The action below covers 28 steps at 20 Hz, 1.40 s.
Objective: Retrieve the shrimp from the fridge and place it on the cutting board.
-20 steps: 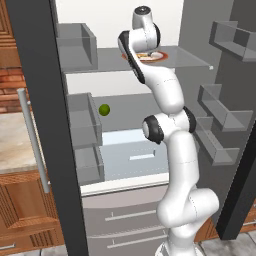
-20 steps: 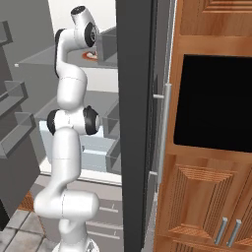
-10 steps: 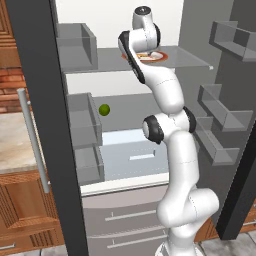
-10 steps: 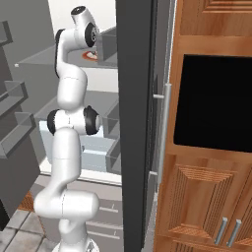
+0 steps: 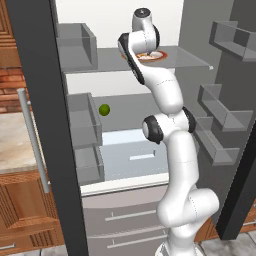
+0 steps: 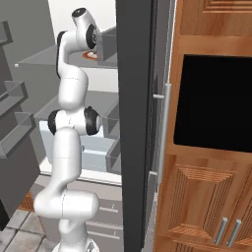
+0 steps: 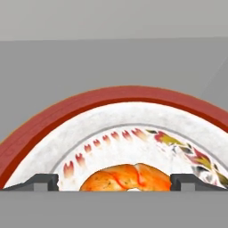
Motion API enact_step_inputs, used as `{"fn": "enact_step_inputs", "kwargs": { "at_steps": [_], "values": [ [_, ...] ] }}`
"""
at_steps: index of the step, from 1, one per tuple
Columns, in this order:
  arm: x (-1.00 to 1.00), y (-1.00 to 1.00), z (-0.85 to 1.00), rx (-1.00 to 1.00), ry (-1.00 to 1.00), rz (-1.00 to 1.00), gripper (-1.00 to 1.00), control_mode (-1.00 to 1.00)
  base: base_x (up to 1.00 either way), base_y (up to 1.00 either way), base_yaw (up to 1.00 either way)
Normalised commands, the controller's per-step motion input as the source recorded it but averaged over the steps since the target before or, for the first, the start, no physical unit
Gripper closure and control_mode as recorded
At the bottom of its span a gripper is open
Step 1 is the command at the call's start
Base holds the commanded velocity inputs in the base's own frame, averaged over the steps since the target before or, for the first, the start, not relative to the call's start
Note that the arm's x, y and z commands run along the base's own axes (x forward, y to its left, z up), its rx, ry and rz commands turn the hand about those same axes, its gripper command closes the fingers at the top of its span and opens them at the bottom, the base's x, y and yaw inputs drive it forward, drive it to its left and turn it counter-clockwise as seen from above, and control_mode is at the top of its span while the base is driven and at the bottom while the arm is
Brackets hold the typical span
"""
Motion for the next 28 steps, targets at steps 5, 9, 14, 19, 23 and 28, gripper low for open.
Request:
{"fn": "enact_step_inputs", "kwargs": {
  "at_steps": [5,9,14,19,23,28],
  "values": [
    [0.05,0.01,-0.19,0.00,0.00,0.00,-1.00,-1.00,0.00,0.00,0.00],
    [0.00,0.09,-0.41,0.00,0.00,0.00,1.00,-1.00,0.00,0.00,0.00],
    [-0.16,-0.01,-0.49,0.03,-0.01,0.00,1.00,-1.00,0.00,0.00,0.00],
    [-0.08,-0.02,-0.20,0.05,-0.01,0.00,1.00,-1.00,0.00,0.00,0.00],
    [-0.01,0.00,0.02,0.00,-0.05,0.00,1.00,-1.00,0.00,0.00,0.00],
    [-0.14,0.00,0.19,0.00,-0.37,0.00,1.00,-1.00,0.00,0.00,0.00]
  ]
}}
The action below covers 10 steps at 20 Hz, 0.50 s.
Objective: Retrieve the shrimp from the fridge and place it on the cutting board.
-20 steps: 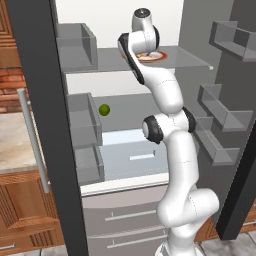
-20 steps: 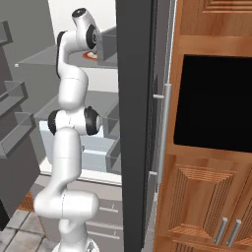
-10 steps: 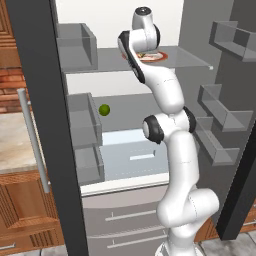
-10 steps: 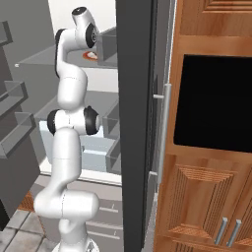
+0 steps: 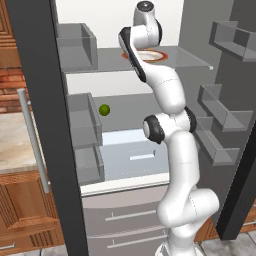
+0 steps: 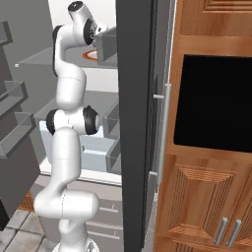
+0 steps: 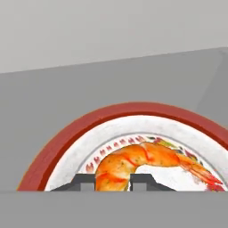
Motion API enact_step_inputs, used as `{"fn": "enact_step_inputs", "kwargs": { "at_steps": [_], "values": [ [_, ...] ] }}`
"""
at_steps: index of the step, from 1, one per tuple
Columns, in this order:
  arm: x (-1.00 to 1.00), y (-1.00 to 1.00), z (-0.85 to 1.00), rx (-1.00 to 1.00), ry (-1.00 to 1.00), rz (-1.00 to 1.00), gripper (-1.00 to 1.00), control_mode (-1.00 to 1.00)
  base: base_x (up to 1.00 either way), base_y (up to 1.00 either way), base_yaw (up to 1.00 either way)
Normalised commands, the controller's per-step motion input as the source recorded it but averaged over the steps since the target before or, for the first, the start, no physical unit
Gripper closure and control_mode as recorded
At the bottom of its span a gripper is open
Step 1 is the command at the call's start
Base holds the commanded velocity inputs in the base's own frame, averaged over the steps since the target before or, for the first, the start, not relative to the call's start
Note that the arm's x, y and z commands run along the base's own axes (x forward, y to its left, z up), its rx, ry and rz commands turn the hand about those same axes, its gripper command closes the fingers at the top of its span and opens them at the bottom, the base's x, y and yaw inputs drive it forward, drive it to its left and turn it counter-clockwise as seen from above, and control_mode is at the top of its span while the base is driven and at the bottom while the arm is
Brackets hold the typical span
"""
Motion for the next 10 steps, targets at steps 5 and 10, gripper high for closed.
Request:
{"fn": "enact_step_inputs", "kwargs": {
  "at_steps": [5,10],
  "values": [
    [-0.22,0.00,0.05,0.04,-0.49,0.00,1.00,-1.00,0.00,0.00,0.00],
    [-0.14,-0.06,0.00,0.11,-0.30,0.00,1.00,-1.00,0.00,0.00,0.00]
  ]
}}
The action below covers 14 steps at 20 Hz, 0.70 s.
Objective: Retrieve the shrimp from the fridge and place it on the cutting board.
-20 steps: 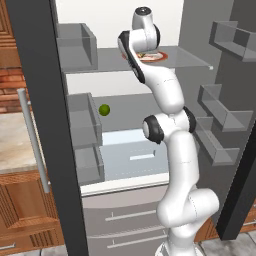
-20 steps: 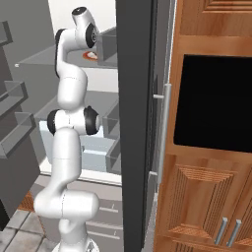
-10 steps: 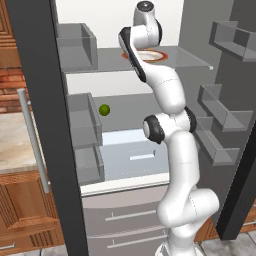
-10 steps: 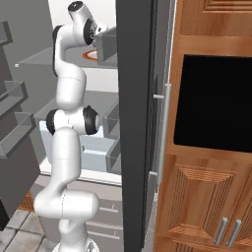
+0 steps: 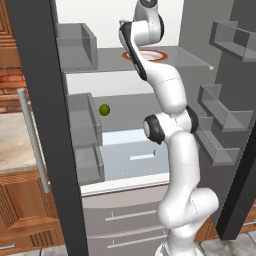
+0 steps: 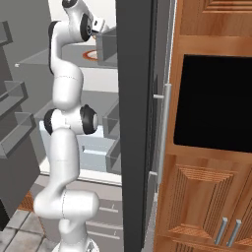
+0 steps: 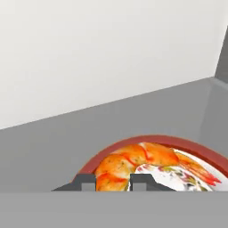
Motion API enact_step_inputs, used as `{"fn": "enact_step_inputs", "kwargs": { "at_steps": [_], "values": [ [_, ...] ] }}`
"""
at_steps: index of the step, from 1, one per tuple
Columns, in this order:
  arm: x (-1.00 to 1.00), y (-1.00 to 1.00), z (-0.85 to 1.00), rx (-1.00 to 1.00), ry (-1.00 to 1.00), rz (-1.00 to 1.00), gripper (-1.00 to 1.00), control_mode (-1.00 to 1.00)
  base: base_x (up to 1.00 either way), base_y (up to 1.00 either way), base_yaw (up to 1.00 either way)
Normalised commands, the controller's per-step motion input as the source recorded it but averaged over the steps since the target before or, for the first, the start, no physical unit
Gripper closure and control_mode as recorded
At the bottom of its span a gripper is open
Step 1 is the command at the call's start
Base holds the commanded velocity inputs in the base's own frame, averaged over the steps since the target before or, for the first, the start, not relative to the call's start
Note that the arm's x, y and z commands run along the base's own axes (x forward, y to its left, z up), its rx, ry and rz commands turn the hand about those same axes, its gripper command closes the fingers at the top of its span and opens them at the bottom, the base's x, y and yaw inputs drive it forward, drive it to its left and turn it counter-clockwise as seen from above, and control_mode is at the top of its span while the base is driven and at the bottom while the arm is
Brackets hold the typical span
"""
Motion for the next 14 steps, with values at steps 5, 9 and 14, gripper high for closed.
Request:
{"fn": "enact_step_inputs", "kwargs": {
  "at_steps": [5,9,14],
  "values": [
    [-0.17,-0.15,-0.76,0.00,0.00,0.00,1.00,-1.00,0.00,0.00,0.00],
    [-0.22,-0.12,-0.53,0.00,-0.04,0.00,1.00,-1.00,0.00,0.00,0.00],
    [-0.35,0.00,-0.43,-0.06,0.00,0.01,1.00,-1.00,0.00,0.00,0.00]
  ]
}}
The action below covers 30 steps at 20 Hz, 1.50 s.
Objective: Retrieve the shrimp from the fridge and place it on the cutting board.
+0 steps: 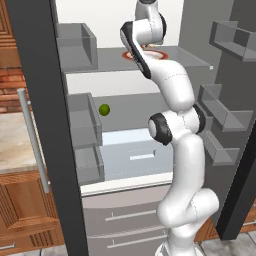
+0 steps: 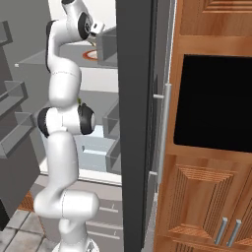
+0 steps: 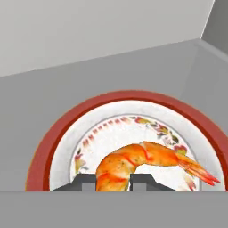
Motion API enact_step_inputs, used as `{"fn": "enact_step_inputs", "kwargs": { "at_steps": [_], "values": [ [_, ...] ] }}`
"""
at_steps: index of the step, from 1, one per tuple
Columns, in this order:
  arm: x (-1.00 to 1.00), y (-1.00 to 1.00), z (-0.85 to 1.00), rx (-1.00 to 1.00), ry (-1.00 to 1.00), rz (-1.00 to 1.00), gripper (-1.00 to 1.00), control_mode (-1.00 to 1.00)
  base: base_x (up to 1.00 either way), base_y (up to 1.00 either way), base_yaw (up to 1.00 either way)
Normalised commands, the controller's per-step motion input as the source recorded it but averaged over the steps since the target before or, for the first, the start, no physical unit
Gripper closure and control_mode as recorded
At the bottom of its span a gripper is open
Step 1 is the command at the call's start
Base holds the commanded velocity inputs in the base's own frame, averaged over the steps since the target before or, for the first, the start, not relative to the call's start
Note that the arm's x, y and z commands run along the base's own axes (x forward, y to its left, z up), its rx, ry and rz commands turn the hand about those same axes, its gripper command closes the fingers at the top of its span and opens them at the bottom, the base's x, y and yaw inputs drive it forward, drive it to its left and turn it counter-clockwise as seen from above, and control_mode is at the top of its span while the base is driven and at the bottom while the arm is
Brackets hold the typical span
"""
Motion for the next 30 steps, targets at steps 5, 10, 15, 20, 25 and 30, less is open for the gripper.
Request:
{"fn": "enact_step_inputs", "kwargs": {
  "at_steps": [5,10,15,20,25,30],
  "values": [
    [-0.95,-0.02,-0.93,-0.10,0.00,0.05,1.00,-1.00,0.00,0.00,0.00],
    [-1.00,-0.15,-0.75,-0.01,0.00,0.05,1.00,-1.00,0.00,0.00,0.00],
    [-1.00,-0.32,-0.93,-0.01,0.00,0.02,1.00,-1.00,0.00,0.00,0.00],
    [-1.00,-0.31,-1.00,-0.02,0.02,0.03,1.00,-1.00,0.00,0.00,0.00],
    [-0.90,0.00,-0.09,0.02,-0.57,0.06,1.00,-1.00,0.00,0.00,0.00],
    [-0.16,0.00,0.00,0.01,-0.13,0.00,1.00,-1.00,0.00,0.00,0.00]
  ]
}}
